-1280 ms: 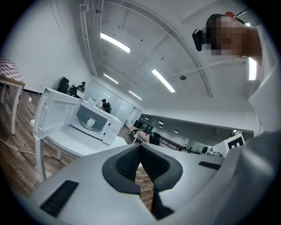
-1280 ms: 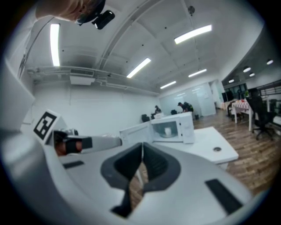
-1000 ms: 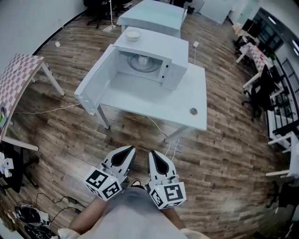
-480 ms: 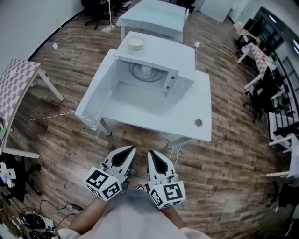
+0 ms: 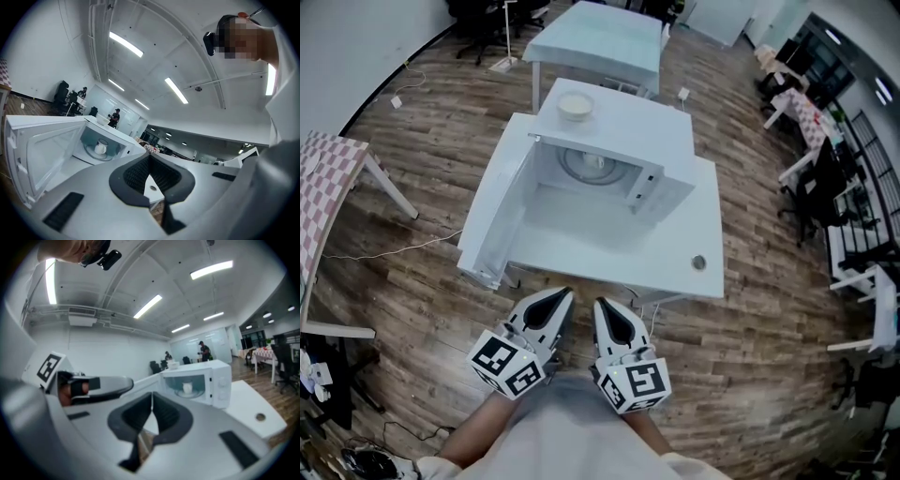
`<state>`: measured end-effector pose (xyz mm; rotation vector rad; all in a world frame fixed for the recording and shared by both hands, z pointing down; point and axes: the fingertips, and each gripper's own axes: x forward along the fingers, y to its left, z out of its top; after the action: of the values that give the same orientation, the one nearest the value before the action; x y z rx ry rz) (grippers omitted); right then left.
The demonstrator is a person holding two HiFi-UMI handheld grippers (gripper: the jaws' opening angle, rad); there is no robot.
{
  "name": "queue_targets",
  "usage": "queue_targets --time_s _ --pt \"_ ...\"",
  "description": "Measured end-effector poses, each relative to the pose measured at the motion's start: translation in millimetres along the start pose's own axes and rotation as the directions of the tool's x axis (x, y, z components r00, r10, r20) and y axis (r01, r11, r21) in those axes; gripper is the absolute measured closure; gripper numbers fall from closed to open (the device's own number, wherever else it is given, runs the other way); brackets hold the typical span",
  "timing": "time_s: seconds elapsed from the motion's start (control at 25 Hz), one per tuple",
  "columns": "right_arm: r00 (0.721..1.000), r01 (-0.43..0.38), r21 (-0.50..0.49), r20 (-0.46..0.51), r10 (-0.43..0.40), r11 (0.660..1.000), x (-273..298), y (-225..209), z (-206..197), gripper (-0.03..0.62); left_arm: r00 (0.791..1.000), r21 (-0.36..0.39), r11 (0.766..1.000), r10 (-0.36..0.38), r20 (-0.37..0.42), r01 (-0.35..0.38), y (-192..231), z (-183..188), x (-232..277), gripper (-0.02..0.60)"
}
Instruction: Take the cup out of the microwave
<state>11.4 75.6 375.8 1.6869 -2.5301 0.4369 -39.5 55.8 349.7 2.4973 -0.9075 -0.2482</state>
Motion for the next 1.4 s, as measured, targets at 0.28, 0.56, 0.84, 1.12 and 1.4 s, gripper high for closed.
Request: queue_targets --time_s 0.28,0.56,0.84,1.12,1.4 --pt "0.999 0.018 -0.021 0.027 -0.018 1.0 40 7 17 0.571 0.999 0.028 0.998 -0.048 0.022 0.048 28 30 11 0.572" --pt "0.997 0.051 -0.041 0.06 -0.049 0.998 57 14 22 0.571 0.996 0.05 0.996 -0.072 0.057 0.069 51 51 11 0.571" --pt "0.992 0.083 -0.051 0.095 -0.077 0.995 59 17 25 0.571 0.993 0.035 0.995 -0.093 0.078 0.09 55 53 8 0.571" --pt "0.991 0.104 -0.042 0.094 -0.1 0.994 71 6 26 0.571 0.994 0.04 0.995 -0.094 0.06 0.092 63 54 16 0.572" --pt "0.99 0.116 -0.037 0.081 -0.112 0.993 87 -10 27 0.571 0.993 0.041 0.994 -0.104 0.063 0.101 65 60 33 0.571"
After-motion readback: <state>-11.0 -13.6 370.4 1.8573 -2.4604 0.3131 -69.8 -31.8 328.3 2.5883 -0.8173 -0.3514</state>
